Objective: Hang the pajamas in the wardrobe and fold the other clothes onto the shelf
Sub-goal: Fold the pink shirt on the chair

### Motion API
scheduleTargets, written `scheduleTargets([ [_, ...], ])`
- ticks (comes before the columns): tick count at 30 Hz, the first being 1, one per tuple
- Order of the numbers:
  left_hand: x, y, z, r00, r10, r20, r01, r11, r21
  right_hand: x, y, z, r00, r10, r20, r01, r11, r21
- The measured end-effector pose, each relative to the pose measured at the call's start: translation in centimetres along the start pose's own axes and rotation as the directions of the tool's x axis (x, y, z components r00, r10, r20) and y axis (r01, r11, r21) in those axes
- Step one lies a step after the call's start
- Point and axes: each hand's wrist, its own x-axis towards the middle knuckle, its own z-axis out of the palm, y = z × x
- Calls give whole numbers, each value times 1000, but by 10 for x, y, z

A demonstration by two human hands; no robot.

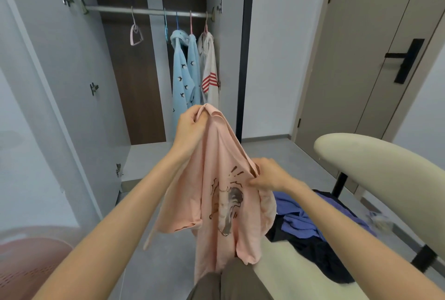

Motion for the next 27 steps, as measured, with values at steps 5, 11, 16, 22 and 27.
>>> scheduleTargets([
  [5,14,-9,-18,985,-165,-48,161,984,-81,0,23,16,999,43,-3,-42,994,97],
  [11,28,-32,-37,935,-312,-169,295,948,-119,0,21,-5,976,90,-200,2,907,421],
  [16,28,-48,-47,878,-332,-345,306,943,-128,1,18,-22,944,135,-300,55,835,548],
  [22,34,-51,-57,915,-205,-349,239,969,57,9,-11,-59,823,45,-566,216,897,385],
  [27,68,-21,-55,907,-139,-398,230,954,191,14,-47,-120,888,-28,-460,89,990,113],
])
